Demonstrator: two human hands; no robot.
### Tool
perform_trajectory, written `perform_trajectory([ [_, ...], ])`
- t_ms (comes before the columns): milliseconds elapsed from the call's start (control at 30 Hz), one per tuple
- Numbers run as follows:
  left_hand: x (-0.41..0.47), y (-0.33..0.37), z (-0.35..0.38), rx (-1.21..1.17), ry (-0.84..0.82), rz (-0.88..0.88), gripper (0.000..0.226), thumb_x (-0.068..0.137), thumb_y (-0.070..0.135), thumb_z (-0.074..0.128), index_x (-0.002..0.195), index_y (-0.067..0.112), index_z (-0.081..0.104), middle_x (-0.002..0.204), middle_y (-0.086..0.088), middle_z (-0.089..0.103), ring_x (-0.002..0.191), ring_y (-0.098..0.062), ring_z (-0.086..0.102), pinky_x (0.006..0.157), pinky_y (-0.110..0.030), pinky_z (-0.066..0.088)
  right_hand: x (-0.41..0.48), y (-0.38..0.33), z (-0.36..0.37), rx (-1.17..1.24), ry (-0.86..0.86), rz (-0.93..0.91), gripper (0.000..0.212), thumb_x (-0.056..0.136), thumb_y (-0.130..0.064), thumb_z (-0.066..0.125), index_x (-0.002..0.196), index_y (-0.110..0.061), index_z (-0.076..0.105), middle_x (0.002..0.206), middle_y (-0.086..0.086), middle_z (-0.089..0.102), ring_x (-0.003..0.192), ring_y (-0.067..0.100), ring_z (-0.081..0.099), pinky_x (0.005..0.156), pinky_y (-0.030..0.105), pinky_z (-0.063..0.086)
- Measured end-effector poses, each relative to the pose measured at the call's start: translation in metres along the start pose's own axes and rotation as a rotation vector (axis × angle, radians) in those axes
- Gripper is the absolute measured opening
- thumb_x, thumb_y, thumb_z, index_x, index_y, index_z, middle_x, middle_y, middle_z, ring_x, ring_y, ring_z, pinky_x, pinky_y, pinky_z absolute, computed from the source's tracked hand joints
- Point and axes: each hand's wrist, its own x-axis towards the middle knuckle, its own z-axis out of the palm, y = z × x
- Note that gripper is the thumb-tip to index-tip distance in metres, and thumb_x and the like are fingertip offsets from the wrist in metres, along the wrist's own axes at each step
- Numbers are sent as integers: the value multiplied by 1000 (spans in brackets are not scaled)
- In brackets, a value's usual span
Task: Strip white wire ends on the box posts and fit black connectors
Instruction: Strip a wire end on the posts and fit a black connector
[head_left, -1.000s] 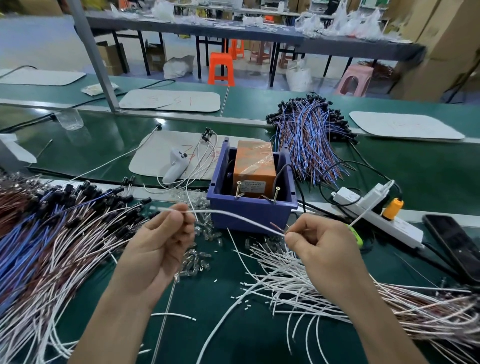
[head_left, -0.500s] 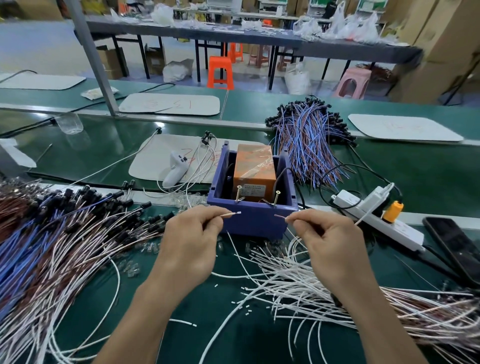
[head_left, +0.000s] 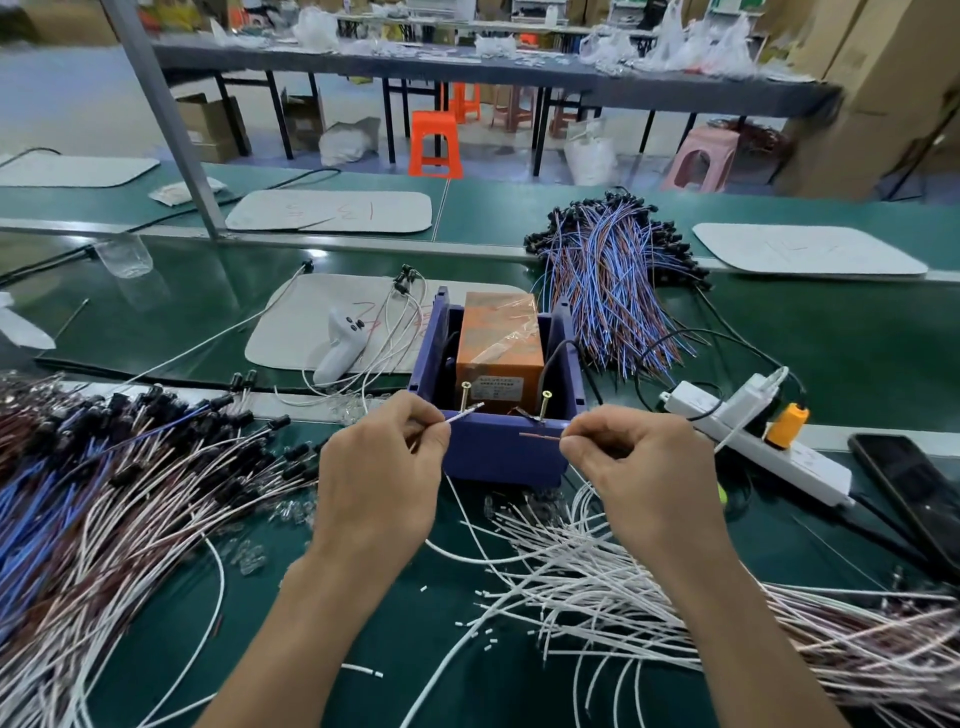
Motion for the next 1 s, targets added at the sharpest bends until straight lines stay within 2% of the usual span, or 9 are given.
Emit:
perform_trajectory([
  [100,5,-5,4,27,18,-3,15,89,25,77,79,32,68,61,27,61,64,-1,64,61,-25,46,2,3,2,28,-1,11,25,82,-20,82,84,-43,71,62,-17,68,56,8,62,56,26,50],
  [300,4,-11,9,27,72,-26,17,86,25,78,77,32,66,57,26,57,59,8,58,57,-3,34,4,6,3,-6,31,27,19,82,-22,81,70,-35,73,61,-19,68,56,8,63,56,29,52],
  [400,3,-11,11,6,72,-44,17,87,26,78,77,33,65,57,27,58,60,6,61,55,-2,34,7,6,3,-47,46,22,17,82,-25,81,70,-35,74,62,-22,67,57,7,63,57,29,53],
  [467,3,-11,11,-6,71,-47,19,88,27,77,76,33,64,57,25,61,70,5,63,53,-4,36,8,5,4,-62,48,15,14,83,-26,80,72,-34,74,62,-21,67,58,7,63,58,31,54],
  [533,3,-9,10,-7,69,-47,22,89,28,75,74,35,60,70,34,64,74,7,62,52,-7,39,10,4,5,-70,52,8,13,83,-26,80,73,-32,75,62,-19,67,59,7,63,60,33,55],
  [600,3,-7,9,5,68,-48,25,89,29,74,73,35,57,75,44,60,72,9,61,52,-6,34,11,4,6,-84,52,4,12,83,-26,80,74,-31,75,61,-17,67,60,7,63,62,35,55],
  [733,3,-7,9,7,60,-44,26,91,30,73,73,36,55,65,38,61,66,6,61,53,-5,31,15,3,8,-131,55,10,10,84,-28,80,75,-31,76,59,-17,66,61,9,63,63,36,55],
  [833,3,-7,9,-8,52,-44,26,91,29,73,73,35,55,63,36,62,66,5,61,53,-6,37,17,5,10,-153,59,30,8,85,-31,80,77,-31,77,61,-17,67,62,10,64,64,35,55],
  [1000,4,-7,8,-6,51,-58,26,91,29,73,73,36,56,63,35,62,65,4,61,54,-10,34,18,6,13,-163,70,37,10,85,-31,80,76,-29,76,57,-16,63,58,9,60,59,31,50],
])
